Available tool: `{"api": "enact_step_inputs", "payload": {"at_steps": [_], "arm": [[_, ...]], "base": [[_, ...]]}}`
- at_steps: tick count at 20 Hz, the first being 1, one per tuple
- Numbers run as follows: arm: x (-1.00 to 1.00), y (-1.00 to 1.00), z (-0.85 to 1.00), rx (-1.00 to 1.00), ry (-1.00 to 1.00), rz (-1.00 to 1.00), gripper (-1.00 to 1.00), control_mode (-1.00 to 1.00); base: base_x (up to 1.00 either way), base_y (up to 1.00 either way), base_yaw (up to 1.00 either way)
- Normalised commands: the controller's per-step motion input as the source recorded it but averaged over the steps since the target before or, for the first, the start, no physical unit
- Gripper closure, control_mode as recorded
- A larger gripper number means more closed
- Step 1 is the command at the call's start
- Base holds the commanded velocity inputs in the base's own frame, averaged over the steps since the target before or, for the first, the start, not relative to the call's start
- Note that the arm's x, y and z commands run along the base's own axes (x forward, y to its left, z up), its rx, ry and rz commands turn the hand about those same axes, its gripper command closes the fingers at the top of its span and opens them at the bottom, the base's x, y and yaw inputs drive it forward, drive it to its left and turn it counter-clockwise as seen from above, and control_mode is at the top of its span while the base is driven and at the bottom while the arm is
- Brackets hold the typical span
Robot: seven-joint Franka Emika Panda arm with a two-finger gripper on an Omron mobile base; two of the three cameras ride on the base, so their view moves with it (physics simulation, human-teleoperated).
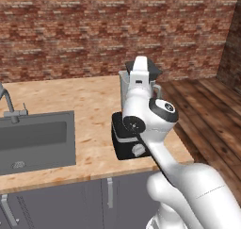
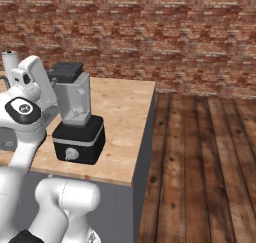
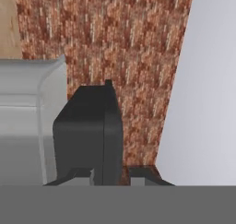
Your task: Close the lid blender by securely placing the lid on top.
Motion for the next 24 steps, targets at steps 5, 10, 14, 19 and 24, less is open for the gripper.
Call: {"api": "enact_step_inputs", "payload": {"at_steps": [5,10,14,19,24], "arm": [[0.08,-0.01,0.0,0.0,0.05,0.0,1.0,-1.0],[0.3,0.0,0.0,0.0,0.05,0.01,1.0,-1.0],[0.27,0.0,0.0,0.0,0.03,0.01,1.0,-1.0],[0.21,0.0,0.0,0.0,0.0,0.0,1.0,-1.0],[0.15,0.0,0.0,0.0,0.0,0.0,1.0,-1.0]], "base": [[0.0,0.0,0.0],[0.0,0.0,0.0],[0.0,0.0,0.0],[0.0,0.0,0.0],[0.0,0.0,0.0]]}}
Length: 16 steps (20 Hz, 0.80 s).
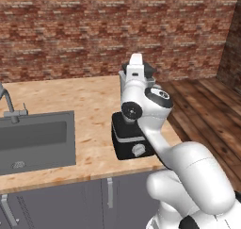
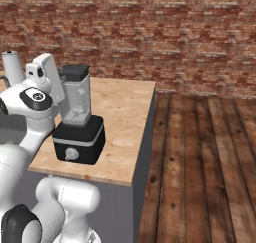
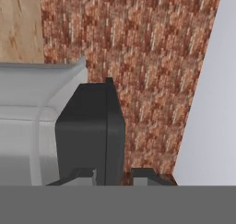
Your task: Close the lid blender by securely placing the lid on top.
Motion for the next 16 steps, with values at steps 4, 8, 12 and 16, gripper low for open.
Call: {"api": "enact_step_inputs", "payload": {"at_steps": [4,8,12,16], "arm": [[0.1,0.01,-0.03,0.0,0.0,0.0,1.0,-1.0],[0.09,0.03,-0.04,0.0,0.0,0.0,1.0,-1.0],[0.01,0.08,-0.13,0.0,0.0,0.0,1.0,-1.0],[0.01,0.03,-0.22,0.0,0.02,0.0,1.0,-1.0]], "base": [[0.0,0.0,0.0],[0.0,0.0,0.0],[0.0,0.0,0.0],[0.0,0.0,0.0]]}}
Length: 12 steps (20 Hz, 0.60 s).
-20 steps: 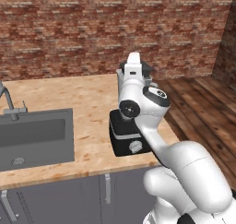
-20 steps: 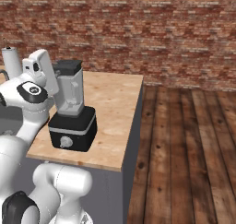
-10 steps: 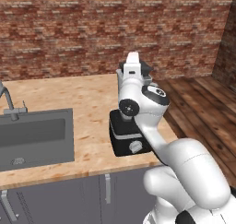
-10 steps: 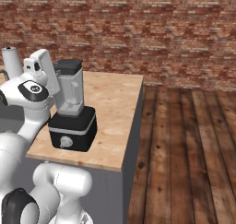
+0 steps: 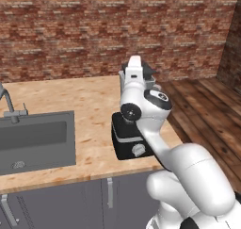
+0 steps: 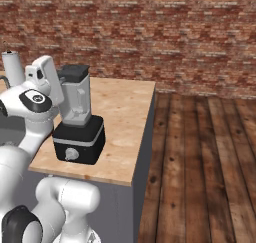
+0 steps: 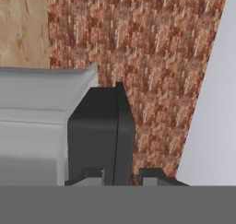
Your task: Close the lid blender by securely placing the lid on top.
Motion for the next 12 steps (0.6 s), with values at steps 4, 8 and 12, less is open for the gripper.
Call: {"api": "enact_step_inputs", "payload": {"at_steps": [4,8,12], "arm": [[0.0,0.0,-0.24,0.0,0.01,0.0,1.0,-1.0],[-0.18,0.0,-0.09,0.0,0.0,0.0,1.0,-1.0],[-0.41,-0.01,0.0,0.0,0.0,0.0,1.0,-1.0]], "base": [[0.0,0.0,0.0],[0.0,0.0,0.0],[0.0,0.0,0.0]]}}
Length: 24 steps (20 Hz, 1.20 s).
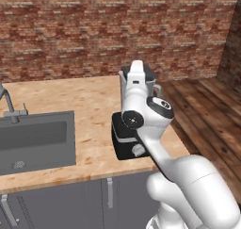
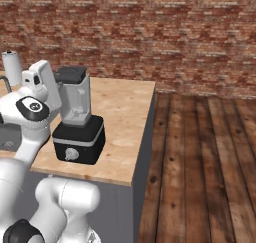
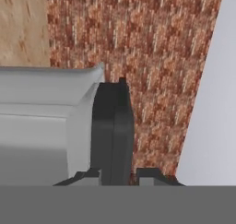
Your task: Close the lid blender by securely placing the lid on top.
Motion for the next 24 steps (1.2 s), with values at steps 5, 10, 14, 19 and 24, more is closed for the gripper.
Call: {"api": "enact_step_inputs", "payload": {"at_steps": [5,10,14,19,24], "arm": [[-0.08,0.0,-0.03,-0.01,0.02,0.04,1.0,-1.0],[0.0,-0.01,-0.02,0.0,0.03,0.04,1.0,-1.0],[0.0,0.0,0.0,0.0,0.12,0.0,1.0,-1.0],[0.01,0.0,0.0,-0.01,0.03,0.0,1.0,-1.0],[-0.03,0.0,0.0,0.0,0.0,0.0,-1.0,-1.0]], "base": [[0.0,0.0,0.0],[0.0,0.0,0.0],[0.0,0.0,0.0],[0.0,0.0,0.0],[0.0,0.0,0.0]]}}
